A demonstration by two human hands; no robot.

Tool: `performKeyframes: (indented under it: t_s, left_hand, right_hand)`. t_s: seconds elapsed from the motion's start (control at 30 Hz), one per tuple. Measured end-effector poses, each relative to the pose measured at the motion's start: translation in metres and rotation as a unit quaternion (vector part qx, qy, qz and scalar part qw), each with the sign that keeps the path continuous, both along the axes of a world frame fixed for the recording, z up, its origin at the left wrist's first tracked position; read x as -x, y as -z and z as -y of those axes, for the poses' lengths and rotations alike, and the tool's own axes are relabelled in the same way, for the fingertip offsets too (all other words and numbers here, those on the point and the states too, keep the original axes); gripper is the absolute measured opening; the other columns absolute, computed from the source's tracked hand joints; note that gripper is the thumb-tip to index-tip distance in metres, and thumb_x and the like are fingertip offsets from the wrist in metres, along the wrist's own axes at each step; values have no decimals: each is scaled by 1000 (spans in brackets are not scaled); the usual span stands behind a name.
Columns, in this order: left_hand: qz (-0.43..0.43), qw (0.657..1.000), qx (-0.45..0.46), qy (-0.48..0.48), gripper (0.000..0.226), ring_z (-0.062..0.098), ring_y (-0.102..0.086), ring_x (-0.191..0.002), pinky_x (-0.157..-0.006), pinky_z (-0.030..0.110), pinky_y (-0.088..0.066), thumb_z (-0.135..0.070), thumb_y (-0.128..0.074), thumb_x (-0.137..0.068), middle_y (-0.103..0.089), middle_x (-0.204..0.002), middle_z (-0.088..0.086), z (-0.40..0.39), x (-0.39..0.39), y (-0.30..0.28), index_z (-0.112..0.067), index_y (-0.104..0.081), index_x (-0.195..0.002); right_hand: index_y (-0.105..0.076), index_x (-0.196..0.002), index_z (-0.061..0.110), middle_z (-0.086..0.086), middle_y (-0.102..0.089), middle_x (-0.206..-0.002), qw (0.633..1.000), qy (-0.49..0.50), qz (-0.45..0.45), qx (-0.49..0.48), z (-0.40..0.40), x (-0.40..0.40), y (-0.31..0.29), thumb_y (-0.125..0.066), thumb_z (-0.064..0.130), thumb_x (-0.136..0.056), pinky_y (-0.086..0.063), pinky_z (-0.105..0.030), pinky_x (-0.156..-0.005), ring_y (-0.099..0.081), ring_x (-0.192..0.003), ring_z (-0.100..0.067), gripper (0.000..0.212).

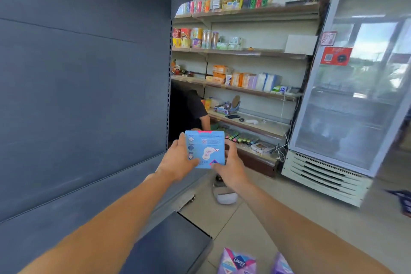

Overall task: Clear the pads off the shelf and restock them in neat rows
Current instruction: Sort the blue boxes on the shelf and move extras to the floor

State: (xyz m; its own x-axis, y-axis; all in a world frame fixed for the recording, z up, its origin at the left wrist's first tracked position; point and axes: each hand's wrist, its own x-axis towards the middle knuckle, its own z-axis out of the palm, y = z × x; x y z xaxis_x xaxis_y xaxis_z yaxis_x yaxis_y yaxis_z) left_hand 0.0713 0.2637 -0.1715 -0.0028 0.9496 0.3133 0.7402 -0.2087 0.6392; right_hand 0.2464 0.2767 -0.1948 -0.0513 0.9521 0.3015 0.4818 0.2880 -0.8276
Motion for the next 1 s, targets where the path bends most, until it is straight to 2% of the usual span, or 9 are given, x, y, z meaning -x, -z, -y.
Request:
performKeyframes:
  t_s: [0.07,0.23,0.33,0.4,0.43,0.53,0.73,0.87,1.0]
  left_hand:
    - [-6,1000,-8,24,67,26,-52,-111,-87,32,-44,-25,-67,-86,-47,-119,9,16,-21,-3,-14,-28,-140]
    - [5,997,13,77,65,25,-63,-94,-76,40,-55,-18,-66,-88,-58,-112,7,54,-70,7,-19,-26,-140]
    - [27,992,14,122,65,25,-64,-99,-80,39,-55,-11,-68,-86,-63,-118,7,71,-97,28,-15,-33,-140]
    - [36,988,28,148,50,23,-64,-99,-82,39,-55,-6,-72,-81,-65,-116,7,86,-115,51,-13,-46,-123]
    - [31,987,37,150,42,24,-64,-95,-79,39,-55,-4,-74,-78,-66,-111,8,94,-121,62,-14,-48,-111]
    - [-25,983,41,177,38,28,-60,-91,-74,38,-49,-4,-75,-74,-65,-100,12,114,-142,106,-12,-43,-93]
    - [-115,961,27,251,32,33,-54,-90,-73,37,-42,-3,-69,-76,-51,-99,10,143,-181,201,-13,-50,-100]
    - [-144,944,110,276,47,33,-56,-103,-89,38,-47,-12,-72,-80,-50,-118,13,157,-209,255,-12,-52,-123]
    - [-138,915,227,303,63,23,-59,-100,-76,28,-45,-18,-80,-73,-61,-115,7,170,-223,297,-13,-48,-127]
  right_hand:
    - [-30,-137,21,3,-59,-113,1000,21,15,-9,25,-27,-7,-68,5,-85,-50,-22,-68,-63,-91,-13,66]
    - [-41,-135,17,1,-65,-118,996,76,20,31,79,-86,11,-77,10,-77,-53,-39,-89,-65,-102,-17,68]
    - [-52,-125,12,-3,-68,-116,994,105,5,37,108,-118,34,-74,1,-79,-57,-38,-84,-66,-101,-18,53]
    - [-56,-123,11,1,-66,-109,991,128,-1,34,133,-139,52,-71,3,-83,-53,-18,-71,-64,-93,-16,44]
    - [-58,-122,12,2,-65,-104,990,137,0,36,143,-147,62,-70,7,-85,-50,-14,-68,-62,-88,-16,40]
    - [-63,-114,20,-1,-66,-97,986,125,-54,101,175,-172,102,-72,21,-86,-54,-37,-79,-61,-84,-20,29]
    - [-60,-110,3,-8,-61,-102,940,120,-191,255,227,-199,172,-68,34,-89,-56,-39,-92,-66,-94,-24,38]
    - [-60,-89,10,-11,-63,-103,928,167,-204,264,243,-222,224,-81,24,-78,-56,-41,-90,-66,-90,-22,27]
    - [-61,-87,15,-12,-65,-99,915,203,-209,279,258,-233,269,-84,21,-75,-52,-40,-82,-62,-88,-22,27]
